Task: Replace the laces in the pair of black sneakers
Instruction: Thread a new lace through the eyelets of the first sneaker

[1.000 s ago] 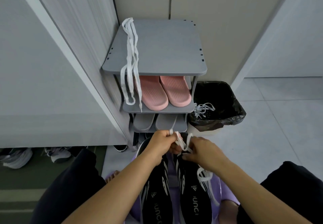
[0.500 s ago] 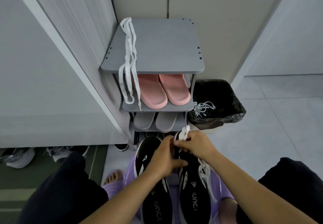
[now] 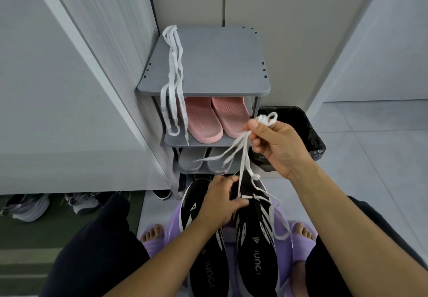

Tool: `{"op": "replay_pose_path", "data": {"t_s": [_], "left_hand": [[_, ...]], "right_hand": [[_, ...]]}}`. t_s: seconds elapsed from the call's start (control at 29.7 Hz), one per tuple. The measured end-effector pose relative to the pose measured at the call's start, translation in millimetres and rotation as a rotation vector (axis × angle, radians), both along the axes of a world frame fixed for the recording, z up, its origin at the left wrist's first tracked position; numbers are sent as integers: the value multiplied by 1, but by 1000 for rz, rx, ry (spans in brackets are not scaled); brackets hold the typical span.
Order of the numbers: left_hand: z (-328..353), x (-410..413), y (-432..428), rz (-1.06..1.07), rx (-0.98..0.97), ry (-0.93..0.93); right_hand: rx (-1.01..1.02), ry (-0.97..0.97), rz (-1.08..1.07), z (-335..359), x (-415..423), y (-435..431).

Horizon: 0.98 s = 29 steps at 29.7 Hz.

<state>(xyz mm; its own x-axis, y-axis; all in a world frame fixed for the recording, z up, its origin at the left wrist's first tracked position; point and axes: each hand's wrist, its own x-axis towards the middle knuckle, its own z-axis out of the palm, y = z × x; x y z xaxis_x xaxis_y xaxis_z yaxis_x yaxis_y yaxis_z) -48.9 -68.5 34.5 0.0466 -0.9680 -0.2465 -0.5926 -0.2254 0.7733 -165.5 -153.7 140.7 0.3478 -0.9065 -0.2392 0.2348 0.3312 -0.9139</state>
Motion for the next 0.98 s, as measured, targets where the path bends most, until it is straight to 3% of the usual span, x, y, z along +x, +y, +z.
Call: {"op": "replay_pose_path", "data": {"t_s": [0.2,0.3,0.37,0.47,0.57,0.64,0.78,0.98], "left_hand": [[22,-6,-24,-2,26,331],[30,-4,-30,12,23,391],[35,0,-32,37,47,430],[33,8,-33,67,19,334],[34,7,-32,48,9,337],[35,2,-31,33,23,359],[34,6,-33,40,79,515],[-15,6,-11,-101,145,220]], "right_hand": [[126,-116,215,-6,3,10],[197,-167,147,-13,-1,6],[101,130,179,-22,-10,2],[-156,847,589,-40,-27,2],[-338,1108,812,-61,-27,11],[-359,1065,731,-74,-21,17],[-188,833,532,-87,-12,22],[-244,808,461,-81,-9,17]]}}
